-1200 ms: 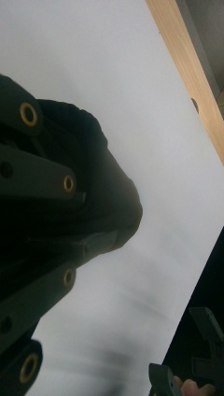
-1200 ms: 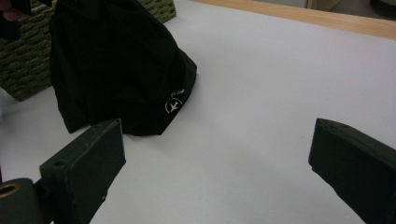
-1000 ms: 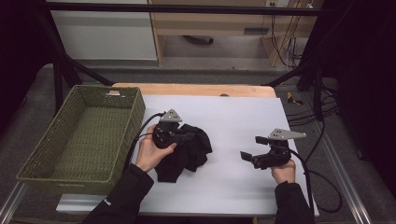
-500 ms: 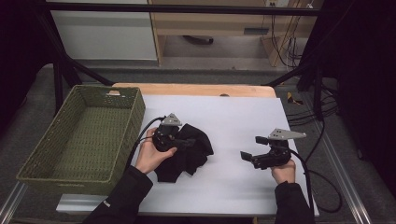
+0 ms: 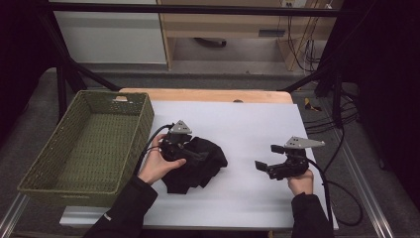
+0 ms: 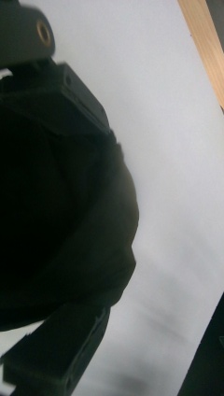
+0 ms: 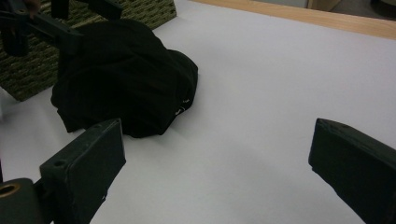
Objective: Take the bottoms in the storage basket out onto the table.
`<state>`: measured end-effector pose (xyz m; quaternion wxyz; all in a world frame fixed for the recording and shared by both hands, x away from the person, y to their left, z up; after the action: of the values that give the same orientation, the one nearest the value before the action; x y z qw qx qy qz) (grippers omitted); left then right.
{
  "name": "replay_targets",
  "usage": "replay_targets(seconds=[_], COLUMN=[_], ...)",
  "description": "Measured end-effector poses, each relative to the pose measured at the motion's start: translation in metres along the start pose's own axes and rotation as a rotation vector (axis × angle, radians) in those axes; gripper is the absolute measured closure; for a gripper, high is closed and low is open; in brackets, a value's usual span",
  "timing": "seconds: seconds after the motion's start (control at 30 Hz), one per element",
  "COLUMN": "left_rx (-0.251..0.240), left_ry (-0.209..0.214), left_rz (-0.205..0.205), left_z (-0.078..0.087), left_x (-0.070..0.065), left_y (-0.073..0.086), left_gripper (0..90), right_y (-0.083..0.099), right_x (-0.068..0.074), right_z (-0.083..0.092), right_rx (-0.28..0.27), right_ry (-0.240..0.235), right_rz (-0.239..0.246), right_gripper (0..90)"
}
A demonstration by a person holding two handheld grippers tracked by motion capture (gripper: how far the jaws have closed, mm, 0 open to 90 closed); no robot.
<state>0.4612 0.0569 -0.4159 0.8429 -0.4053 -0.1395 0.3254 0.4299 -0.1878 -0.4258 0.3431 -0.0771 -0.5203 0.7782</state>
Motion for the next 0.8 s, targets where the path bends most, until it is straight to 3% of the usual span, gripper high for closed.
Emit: replay_targets(seconds=[0.13, 0.3, 0.8], left_rx=[0.012, -0.020, -0.045], left_ry=[-0.041, -0.002, -0.027], left_rz=[-0.010, -0.001, 0.004], left_z=[0.007, 0.019, 0.056], left_x=[-0.001, -0.006, -0.001], left_y=[-0.002, -0.008, -0.011], left_gripper=[5.5, 5.5, 5.5], right_y=[0.000, 0.000, -0.001], right_x=[0.000, 0.000, 0.000], right_z=[0.000, 0.000, 0.001], right_rx=[-0.001, -0.001, -0.004], right_ry=[-0.001, -0.001, 0.001], right_rz=[0.000, -0.001, -0.005], right_gripper=[4.1, 4.1, 4.1])
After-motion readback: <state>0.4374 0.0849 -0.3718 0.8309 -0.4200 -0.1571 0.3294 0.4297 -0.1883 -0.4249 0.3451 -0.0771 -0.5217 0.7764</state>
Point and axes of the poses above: each handheld gripper's, and its own axes: z roughly backward along the jaws, y roughly out of its underside, x roughly to its left, the point moved 9 cm from there along -z, roughly forward along the jaws, and after that the axes turned 6 degrees about -y, right-handed, at the moved point
